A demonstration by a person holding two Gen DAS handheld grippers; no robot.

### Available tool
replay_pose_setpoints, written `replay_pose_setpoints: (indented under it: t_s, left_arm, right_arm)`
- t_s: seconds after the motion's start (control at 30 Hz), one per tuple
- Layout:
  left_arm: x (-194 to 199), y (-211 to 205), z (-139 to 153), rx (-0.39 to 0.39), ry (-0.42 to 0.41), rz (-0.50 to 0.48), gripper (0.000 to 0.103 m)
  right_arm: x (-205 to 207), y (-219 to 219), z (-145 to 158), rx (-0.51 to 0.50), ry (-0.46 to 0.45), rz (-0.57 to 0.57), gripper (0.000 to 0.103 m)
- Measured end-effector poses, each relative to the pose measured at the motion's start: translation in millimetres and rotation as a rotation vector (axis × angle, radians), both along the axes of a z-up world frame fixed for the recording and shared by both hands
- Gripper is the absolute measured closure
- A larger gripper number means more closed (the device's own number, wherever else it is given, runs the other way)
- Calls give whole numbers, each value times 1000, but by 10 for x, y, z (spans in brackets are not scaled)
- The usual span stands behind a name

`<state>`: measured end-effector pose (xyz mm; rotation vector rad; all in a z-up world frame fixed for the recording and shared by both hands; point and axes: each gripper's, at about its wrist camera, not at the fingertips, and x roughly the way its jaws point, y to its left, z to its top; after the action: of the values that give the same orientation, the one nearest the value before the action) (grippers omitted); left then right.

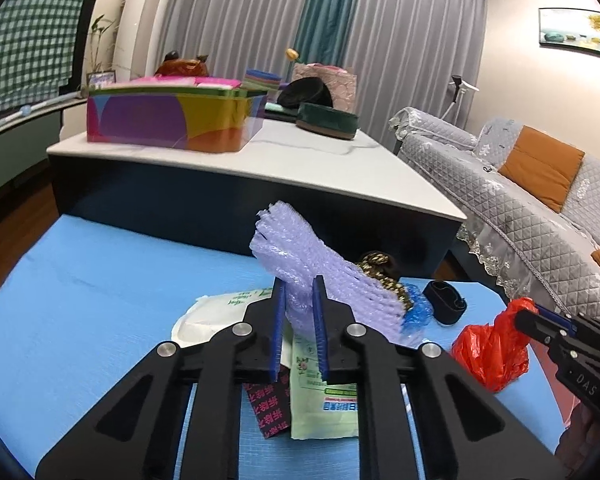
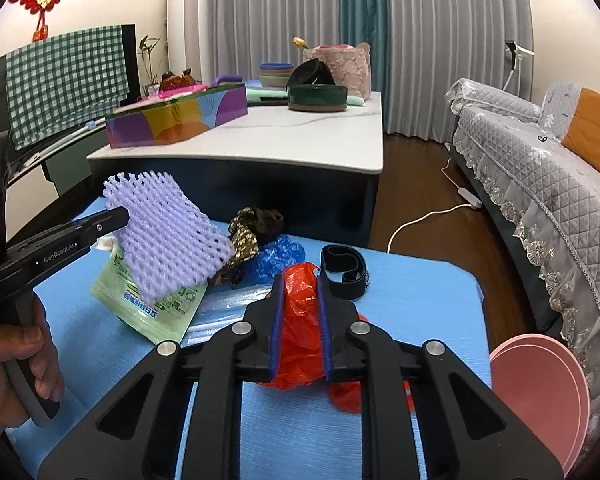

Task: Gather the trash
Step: 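Grasp the red plastic bag with the right tool while the left tool grasps the purple foam net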

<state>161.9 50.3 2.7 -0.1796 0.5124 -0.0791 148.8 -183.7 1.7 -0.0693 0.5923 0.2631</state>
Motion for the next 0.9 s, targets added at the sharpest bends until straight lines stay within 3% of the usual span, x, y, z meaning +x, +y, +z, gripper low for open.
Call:
replay_pose_setpoints:
  t_s: [0.53, 0.9]
  left_arm:
    - [-417, -363, 338, 98, -65, -69, 91]
    - [-720, -571, 416, 93, -54, -111, 92]
  right_arm:
    - [-387, -260, 348, 23, -78, -55, 88]
    - [-753, -514, 575, 16, -123, -134, 88]
